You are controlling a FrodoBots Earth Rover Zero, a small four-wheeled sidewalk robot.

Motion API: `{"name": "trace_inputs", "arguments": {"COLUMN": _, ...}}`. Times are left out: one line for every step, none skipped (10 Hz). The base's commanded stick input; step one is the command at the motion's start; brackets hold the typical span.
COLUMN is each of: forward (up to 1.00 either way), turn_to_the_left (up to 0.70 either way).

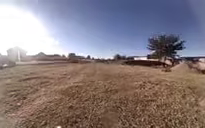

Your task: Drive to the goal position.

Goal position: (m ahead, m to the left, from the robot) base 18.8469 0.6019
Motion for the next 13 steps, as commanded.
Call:
{"name": "trace_inputs", "arguments": {"forward": 0.50, "turn_to_the_left": 0.00}}
{"name": "trace_inputs", "arguments": {"forward": 0.50, "turn_to_the_left": 0.11}}
{"name": "trace_inputs", "arguments": {"forward": 0.50, "turn_to_the_left": 0.29}}
{"name": "trace_inputs", "arguments": {"forward": 0.50, "turn_to_the_left": 0.44}}
{"name": "trace_inputs", "arguments": {"forward": 0.50, "turn_to_the_left": 0.50}}
{"name": "trace_inputs", "arguments": {"forward": 0.50, "turn_to_the_left": 0.41}}
{"name": "trace_inputs", "arguments": {"forward": 0.50, "turn_to_the_left": 0.27}}
{"name": "trace_inputs", "arguments": {"forward": 0.50, "turn_to_the_left": 0.14}}
{"name": "trace_inputs", "arguments": {"forward": 0.50, "turn_to_the_left": 0.02}}
{"name": "trace_inputs", "arguments": {"forward": 0.50, "turn_to_the_left": 0.00}}
{"name": "trace_inputs", "arguments": {"forward": 0.50, "turn_to_the_left": 0.00}}
{"name": "trace_inputs", "arguments": {"forward": 0.50, "turn_to_the_left": 0.00}}
{"name": "trace_inputs", "arguments": {"forward": 0.50, "turn_to_the_left": 0.00}}
